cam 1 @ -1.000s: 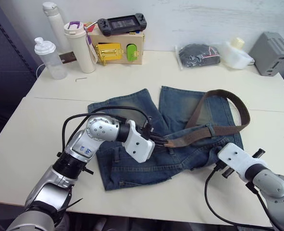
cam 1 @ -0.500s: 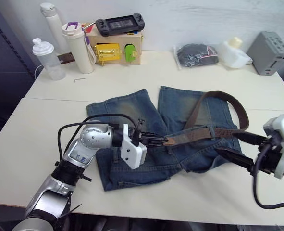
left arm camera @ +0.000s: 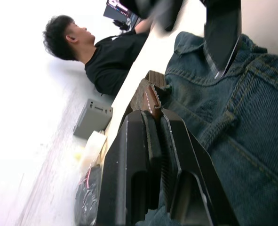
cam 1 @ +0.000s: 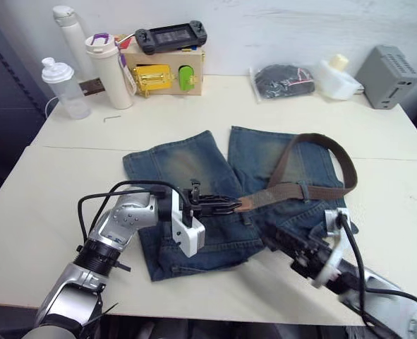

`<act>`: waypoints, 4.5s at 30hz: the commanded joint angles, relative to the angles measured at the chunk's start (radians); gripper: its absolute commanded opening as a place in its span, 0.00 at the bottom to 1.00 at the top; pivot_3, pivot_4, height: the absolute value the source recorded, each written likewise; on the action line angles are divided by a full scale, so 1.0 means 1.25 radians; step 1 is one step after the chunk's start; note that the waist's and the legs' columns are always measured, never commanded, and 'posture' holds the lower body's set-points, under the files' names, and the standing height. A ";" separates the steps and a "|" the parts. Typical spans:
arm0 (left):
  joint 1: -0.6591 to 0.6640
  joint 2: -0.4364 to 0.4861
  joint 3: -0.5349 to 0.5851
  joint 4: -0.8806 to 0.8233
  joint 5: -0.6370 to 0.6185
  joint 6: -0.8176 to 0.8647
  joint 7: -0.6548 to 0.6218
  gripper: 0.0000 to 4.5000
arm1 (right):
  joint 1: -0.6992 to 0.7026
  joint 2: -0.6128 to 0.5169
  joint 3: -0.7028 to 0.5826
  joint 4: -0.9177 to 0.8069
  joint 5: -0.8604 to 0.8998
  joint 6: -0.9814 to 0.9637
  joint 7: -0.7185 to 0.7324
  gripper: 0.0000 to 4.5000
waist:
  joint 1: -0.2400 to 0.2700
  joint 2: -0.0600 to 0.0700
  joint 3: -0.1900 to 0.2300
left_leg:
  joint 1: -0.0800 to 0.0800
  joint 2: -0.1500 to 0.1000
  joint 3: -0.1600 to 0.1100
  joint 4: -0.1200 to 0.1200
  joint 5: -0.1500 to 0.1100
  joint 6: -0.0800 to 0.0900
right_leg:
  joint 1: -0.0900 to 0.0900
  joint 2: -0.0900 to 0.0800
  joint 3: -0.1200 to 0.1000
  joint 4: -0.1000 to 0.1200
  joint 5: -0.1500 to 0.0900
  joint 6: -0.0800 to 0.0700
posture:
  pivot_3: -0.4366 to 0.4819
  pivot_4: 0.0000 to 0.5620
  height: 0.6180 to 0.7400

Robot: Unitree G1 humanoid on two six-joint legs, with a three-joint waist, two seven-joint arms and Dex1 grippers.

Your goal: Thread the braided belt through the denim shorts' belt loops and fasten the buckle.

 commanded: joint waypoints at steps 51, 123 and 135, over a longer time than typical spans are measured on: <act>0.436 0.212 0.187 -0.548 -0.544 0.791 -0.026 0.64 | -0.120 -0.062 -0.065 0.145 -0.022 -0.220 0.012 0.00 | -0.003 0.012 0.004 | 0.000 0.000 -0.008 -0.003 0.000 -0.001 | 0.005 0.000 0.002 -0.008 0.000 -0.001 | 0.48 0.27 1.00; 0.401 0.157 0.221 -0.593 -0.491 0.901 -0.075 0.64 | -0.118 0.022 0.156 0.138 -0.733 -0.189 0.374 0.00 | 0.002 0.013 0.005 | 0.000 0.000 -0.008 -0.004 0.001 -0.002 | 0.003 0.002 0.002 -0.009 0.000 -0.001 | 0.48 0.27 1.00; 0.274 0.159 0.092 -0.303 -0.150 0.397 -0.136 0.64 | -0.209 -0.004 0.109 0.237 -0.491 0.091 0.153 0.00 | 0.001 0.012 0.004 | 0.003 0.000 -0.008 -0.006 0.002 -0.003 | 0.004 0.002 0.002 -0.010 -0.001 -0.001 | 0.48 0.27 1.00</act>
